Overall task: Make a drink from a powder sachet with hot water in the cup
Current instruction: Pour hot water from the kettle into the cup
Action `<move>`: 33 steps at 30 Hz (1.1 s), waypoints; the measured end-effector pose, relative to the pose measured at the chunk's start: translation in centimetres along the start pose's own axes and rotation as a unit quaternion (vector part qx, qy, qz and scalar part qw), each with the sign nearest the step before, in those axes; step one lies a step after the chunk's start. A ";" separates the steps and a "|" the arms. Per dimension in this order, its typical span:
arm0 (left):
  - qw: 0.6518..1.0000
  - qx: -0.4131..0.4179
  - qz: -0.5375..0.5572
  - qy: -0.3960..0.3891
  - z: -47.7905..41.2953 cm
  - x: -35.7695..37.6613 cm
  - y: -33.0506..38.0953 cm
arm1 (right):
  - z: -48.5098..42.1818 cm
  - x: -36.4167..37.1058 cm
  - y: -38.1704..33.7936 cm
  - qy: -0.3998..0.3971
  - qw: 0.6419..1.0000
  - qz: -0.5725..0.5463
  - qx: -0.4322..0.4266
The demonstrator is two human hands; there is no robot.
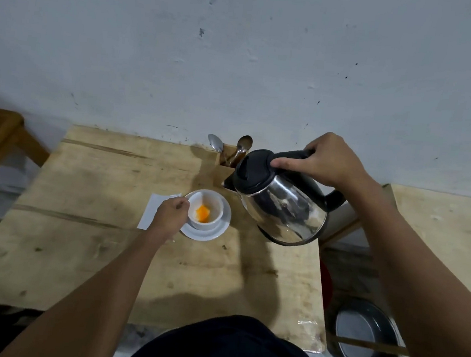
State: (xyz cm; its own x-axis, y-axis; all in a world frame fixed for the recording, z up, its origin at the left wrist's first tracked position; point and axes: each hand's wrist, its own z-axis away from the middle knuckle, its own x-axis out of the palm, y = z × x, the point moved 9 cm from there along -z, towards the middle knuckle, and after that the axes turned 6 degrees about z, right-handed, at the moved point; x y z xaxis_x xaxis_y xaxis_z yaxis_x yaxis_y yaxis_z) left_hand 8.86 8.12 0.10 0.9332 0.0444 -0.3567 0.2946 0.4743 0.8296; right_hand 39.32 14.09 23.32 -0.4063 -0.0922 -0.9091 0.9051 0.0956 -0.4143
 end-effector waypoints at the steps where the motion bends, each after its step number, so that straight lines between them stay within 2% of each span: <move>1: 1.000 0.000 0.002 -0.006 -0.1 0.0 0.0 | -0.1 0.1 -0.5 -0.006 1.000 0.008 -0.002; 12: 0.999 0.013 -0.007 -0.053 0.0 -0.3 0.5 | -1.4 1.6 -4.9 -0.047 0.995 0.090 -0.023; 33: 0.997 0.029 -0.020 -0.069 0.2 -0.4 1.2 | -1.5 3.2 -7.0 -0.099 0.982 0.160 0.000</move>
State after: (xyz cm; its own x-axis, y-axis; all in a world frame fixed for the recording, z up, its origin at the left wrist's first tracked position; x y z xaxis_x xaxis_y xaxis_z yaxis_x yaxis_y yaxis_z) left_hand 8.94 8.47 1.33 0.9389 -0.0968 -0.3304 0.3394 0.4210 0.8412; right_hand 31.50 14.65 23.27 -0.0697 -0.2489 -0.9660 0.9825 0.1507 -0.1097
